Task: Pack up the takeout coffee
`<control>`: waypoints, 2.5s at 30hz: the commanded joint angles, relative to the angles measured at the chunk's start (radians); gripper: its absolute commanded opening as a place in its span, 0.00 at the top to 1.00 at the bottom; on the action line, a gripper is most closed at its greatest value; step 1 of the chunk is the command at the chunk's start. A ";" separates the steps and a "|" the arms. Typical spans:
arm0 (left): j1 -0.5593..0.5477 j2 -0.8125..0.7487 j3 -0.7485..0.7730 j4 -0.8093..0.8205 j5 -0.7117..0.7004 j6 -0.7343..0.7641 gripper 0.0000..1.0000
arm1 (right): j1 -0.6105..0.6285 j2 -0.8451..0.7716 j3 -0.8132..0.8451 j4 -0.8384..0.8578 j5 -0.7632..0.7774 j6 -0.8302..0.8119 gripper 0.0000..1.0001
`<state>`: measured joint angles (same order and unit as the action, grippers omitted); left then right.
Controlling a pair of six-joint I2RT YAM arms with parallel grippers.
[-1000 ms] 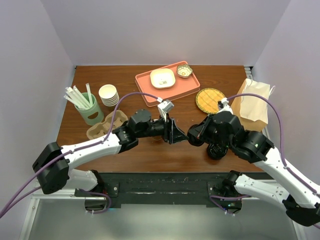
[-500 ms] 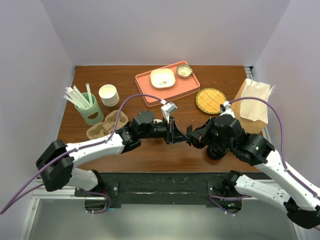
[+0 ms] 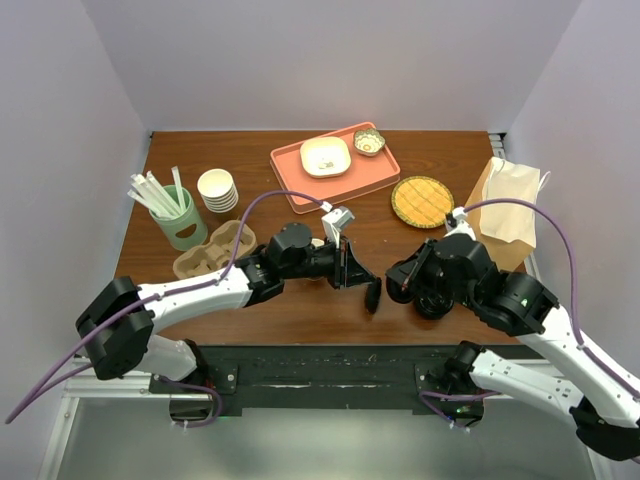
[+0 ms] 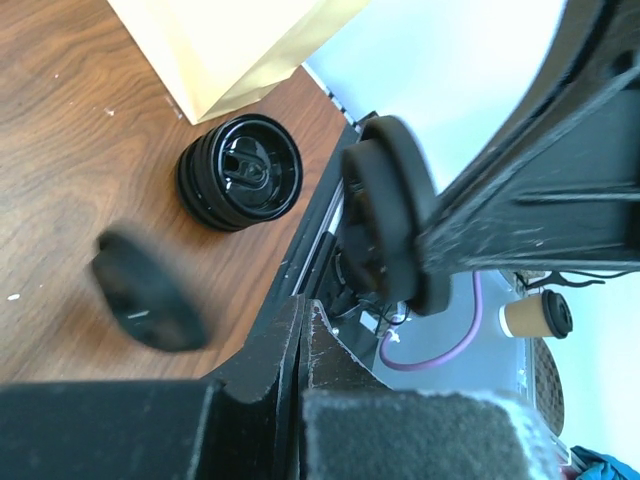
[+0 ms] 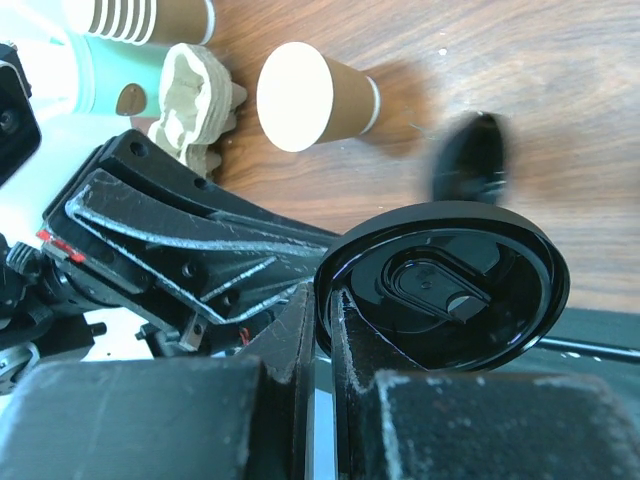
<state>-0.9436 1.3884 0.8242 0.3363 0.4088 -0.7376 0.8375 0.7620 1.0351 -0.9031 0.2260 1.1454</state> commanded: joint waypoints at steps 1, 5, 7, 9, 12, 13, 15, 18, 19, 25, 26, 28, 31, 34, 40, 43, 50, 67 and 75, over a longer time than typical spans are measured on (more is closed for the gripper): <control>0.002 -0.005 0.009 -0.003 -0.025 0.046 1.00 | 0.003 0.003 0.069 -0.106 0.087 0.014 1.00; 0.003 -0.043 0.012 -0.071 -0.060 0.092 1.00 | 0.003 0.074 0.105 -0.230 0.227 -0.010 1.00; 0.003 -0.055 0.010 -0.126 -0.099 0.106 1.00 | 0.003 0.143 0.121 -0.302 0.269 -0.036 1.00; 0.003 -0.063 0.012 -0.163 -0.120 0.129 1.00 | 0.002 0.210 0.115 -0.336 0.315 -0.062 0.99; 0.003 -0.066 0.018 -0.250 -0.157 0.153 0.94 | -0.005 0.264 0.082 -0.313 0.325 -0.091 0.97; 0.002 -0.077 0.016 -0.264 -0.172 0.162 0.92 | -0.018 0.287 0.063 -0.307 0.323 -0.098 0.97; 0.003 -0.095 0.006 -0.298 -0.192 0.178 0.90 | -0.044 0.309 0.036 -0.266 0.316 -0.121 0.96; 0.003 -0.153 -0.020 -0.321 -0.232 0.193 0.86 | -0.136 0.335 -0.023 -0.186 0.244 -0.196 0.96; 0.003 -0.182 -0.025 -0.327 -0.251 0.196 0.85 | -0.176 0.353 -0.035 -0.178 0.239 -0.206 0.96; 0.003 -0.268 -0.039 -0.396 -0.301 0.213 0.83 | -0.218 0.428 -0.033 -0.146 0.250 -0.254 0.93; 0.003 -0.276 -0.042 -0.398 -0.304 0.214 0.82 | -0.218 0.442 -0.036 -0.140 0.246 -0.251 0.93; 0.003 -0.295 -0.042 -0.408 -0.314 0.218 0.79 | -0.218 0.451 -0.062 -0.117 0.245 -0.248 0.92; 0.003 -0.308 -0.034 -0.427 -0.324 0.227 0.77 | -0.222 0.470 -0.095 -0.097 0.248 -0.239 0.91; 0.003 -0.321 -0.031 -0.447 -0.343 0.241 0.76 | -0.229 0.485 -0.115 -0.097 0.259 -0.227 0.91; 0.003 -0.338 -0.031 -0.468 -0.364 0.256 0.73 | -0.232 0.484 -0.150 -0.094 0.277 -0.205 0.80; 0.003 -0.341 -0.030 -0.476 -0.373 0.256 0.69 | -0.232 0.473 -0.155 -0.083 0.271 -0.217 0.75; 0.003 -0.364 -0.013 -0.519 -0.407 0.270 0.55 | -0.230 0.428 -0.023 -0.140 0.228 -0.300 0.67; 0.003 -0.600 0.127 -0.778 -0.763 0.296 0.41 | 0.080 0.764 0.014 0.250 -0.013 -0.581 0.69; 0.003 -0.661 0.136 -0.846 -0.837 0.270 0.40 | 0.117 0.872 -0.012 0.329 -0.010 -0.602 0.64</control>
<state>-0.9428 0.7452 0.9279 -0.4721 -0.3538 -0.4603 0.9493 1.6157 1.0336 -0.6468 0.2134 0.5732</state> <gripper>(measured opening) 0.594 0.354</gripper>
